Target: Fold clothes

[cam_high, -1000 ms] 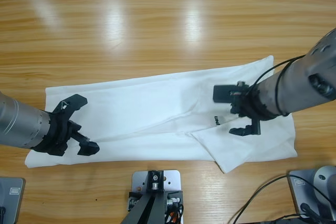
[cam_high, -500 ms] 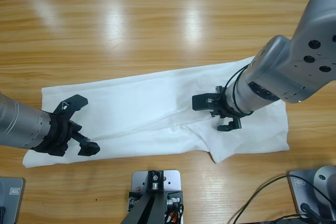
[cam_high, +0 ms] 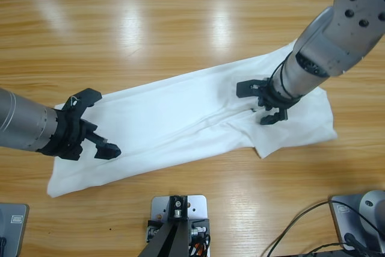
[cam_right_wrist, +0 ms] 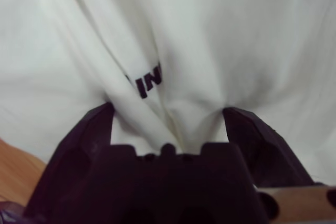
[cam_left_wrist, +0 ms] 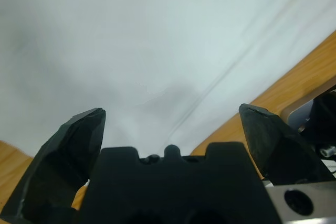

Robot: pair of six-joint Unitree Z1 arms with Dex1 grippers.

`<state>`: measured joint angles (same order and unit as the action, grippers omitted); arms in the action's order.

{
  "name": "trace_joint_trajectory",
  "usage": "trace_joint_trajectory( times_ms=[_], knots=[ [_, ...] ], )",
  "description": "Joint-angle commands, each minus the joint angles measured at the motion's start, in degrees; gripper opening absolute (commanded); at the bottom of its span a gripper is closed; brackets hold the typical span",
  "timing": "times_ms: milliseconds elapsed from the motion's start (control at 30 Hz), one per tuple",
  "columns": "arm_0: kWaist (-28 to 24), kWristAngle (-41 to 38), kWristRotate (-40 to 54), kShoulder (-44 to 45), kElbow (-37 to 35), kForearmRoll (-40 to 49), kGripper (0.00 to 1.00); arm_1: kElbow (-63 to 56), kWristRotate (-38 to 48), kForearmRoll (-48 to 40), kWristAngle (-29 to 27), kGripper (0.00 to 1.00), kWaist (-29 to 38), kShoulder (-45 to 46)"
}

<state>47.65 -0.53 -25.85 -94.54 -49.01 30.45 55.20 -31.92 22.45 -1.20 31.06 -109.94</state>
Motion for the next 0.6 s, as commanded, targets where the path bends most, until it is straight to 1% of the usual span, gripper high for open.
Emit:
trace_joint_trajectory(
  times_ms=[33,100,167,233,267,367,433,533,567,600],
  knots=[
    [-0.7,0.8,0.8,1.9,-0.2,2.5,0.968,-2.0,-0.6,3.2,-6.9,0.798,-9.9,-8.9],
    [-0.7,0.6,0.1,3.0,0.0,3.3,0.968,-2.0,-0.2,2.9,-7.2,0.793,-13.3,-7.1],
    [-1.4,-0.2,-3.1,4.4,0.6,3.3,0.968,-2.2,-0.2,1.0,-7.1,0.794,-14.3,-3.6],
    [-3.5,-0.9,-8.1,5.9,1.5,3.0,0.968,-3.1,-0.2,-2.0,-4.4,0.793,-14.3,1.6],
    [-5.2,-1.3,-11.1,6.8,2.1,2.6,0.964,-3.5,-0.1,-3.1,-2.4,0.793,-14.2,4.9],
    [-13.6,-6.4,-24.5,10.9,6.1,-1.0,0.95,-3.0,2.1,-4.0,5.5,0.77,-12.6,15.3],
    [-16.9,-9.9,-31.7,12.3,8.7,-2.6,0.949,-2.6,5.2,-3.0,8.4,0.77,-10.8,20.8],
    [-17.9,-14.6,-40.9,13.1,15.0,-7.5,0.941,-2.7,6.3,0.4,8.1,0.77,-8.2,24.7],
    [-17.9,-15.7,-44.1,13.3,18.0,-10.6,0.937,-3.3,6.3,1.1,7.8,0.77,-7.9,25.1],
    [-17.9,-16.2,-46.7,13.2,20.9,-14.2,0.913,-4.2,6.5,1.3,7.6,0.771,-7.7,25.6]
  ],
)
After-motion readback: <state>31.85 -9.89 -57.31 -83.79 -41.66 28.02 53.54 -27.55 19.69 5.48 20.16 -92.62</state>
